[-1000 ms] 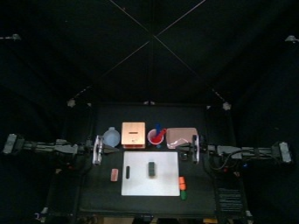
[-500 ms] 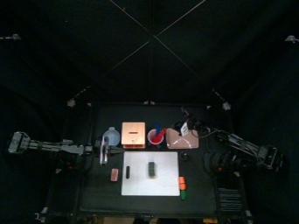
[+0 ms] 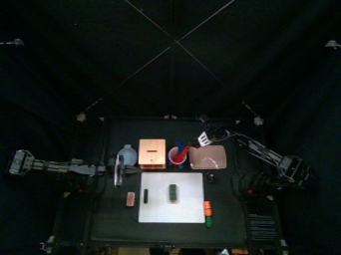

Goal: Cut the sushi into 4 pieces with the knife
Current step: Pick up the knife at its handle with right hand

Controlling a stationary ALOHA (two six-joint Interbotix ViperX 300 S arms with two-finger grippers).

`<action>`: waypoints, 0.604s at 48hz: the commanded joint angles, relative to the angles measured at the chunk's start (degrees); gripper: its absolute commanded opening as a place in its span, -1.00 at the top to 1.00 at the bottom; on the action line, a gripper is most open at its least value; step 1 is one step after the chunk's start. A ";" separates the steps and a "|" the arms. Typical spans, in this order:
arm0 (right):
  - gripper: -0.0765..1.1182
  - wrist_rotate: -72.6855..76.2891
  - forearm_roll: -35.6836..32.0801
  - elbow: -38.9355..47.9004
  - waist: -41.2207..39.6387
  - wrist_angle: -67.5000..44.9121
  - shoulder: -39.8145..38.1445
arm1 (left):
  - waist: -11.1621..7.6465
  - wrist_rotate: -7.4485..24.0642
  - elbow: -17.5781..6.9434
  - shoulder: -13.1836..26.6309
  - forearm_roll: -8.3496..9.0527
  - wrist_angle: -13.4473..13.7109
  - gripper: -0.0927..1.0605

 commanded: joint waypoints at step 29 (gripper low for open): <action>-0.74 -7.12 4.31 -20.30 -1.14 21.88 23.55 | 1.23 0.00 0.97 0.18 -0.09 -0.53 0.41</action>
